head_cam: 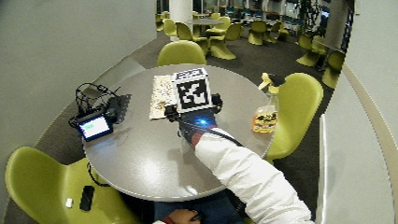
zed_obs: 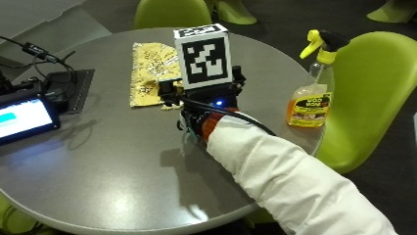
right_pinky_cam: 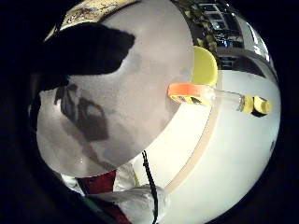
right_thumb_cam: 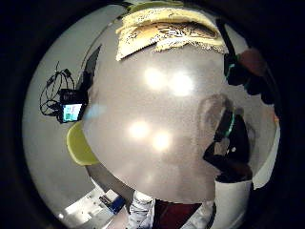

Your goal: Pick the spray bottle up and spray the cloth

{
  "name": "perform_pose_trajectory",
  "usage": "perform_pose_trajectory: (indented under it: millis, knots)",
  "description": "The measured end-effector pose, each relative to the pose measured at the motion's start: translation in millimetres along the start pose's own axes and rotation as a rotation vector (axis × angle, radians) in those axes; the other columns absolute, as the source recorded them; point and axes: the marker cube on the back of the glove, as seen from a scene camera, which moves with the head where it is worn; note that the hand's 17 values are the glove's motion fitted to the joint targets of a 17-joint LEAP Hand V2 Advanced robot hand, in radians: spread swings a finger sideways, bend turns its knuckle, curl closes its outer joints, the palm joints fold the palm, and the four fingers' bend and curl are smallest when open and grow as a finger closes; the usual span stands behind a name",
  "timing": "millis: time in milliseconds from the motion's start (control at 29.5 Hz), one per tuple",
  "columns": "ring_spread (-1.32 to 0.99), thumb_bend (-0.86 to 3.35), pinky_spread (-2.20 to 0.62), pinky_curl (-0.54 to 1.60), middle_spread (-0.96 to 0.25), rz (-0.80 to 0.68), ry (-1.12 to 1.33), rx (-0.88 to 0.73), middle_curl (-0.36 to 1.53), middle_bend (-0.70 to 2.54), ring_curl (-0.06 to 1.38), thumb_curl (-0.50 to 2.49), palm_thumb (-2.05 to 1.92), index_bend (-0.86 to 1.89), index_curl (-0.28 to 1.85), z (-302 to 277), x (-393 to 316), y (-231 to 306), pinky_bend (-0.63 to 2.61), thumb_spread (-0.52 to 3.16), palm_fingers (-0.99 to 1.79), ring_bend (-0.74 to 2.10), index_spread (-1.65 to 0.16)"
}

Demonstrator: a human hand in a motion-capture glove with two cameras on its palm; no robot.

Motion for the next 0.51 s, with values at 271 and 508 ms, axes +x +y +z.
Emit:
perform_pose_trajectory:
  millis: [271, 508]
  knots:
    - [-0.1, 0.43, -0.1, 0.22, -0.06, -0.021, 0.002, 0.018, 0.2, 0.34, 0.24, 0.26, 0.82, 0.2, 0.21, -8.1, -2.3, 9.4, 0.4, 0.43, 1.04, 0.43, -0.19]
    - [-0.12, 0.35, -0.13, 0.27, -0.07, -0.103, -0.203, 0.122, 0.26, 0.3, 0.29, 0.32, 0.84, 0.16, 0.26, -12.8, 5.1, 55.3, 0.39, 0.57, 1.02, 0.41, -0.21]
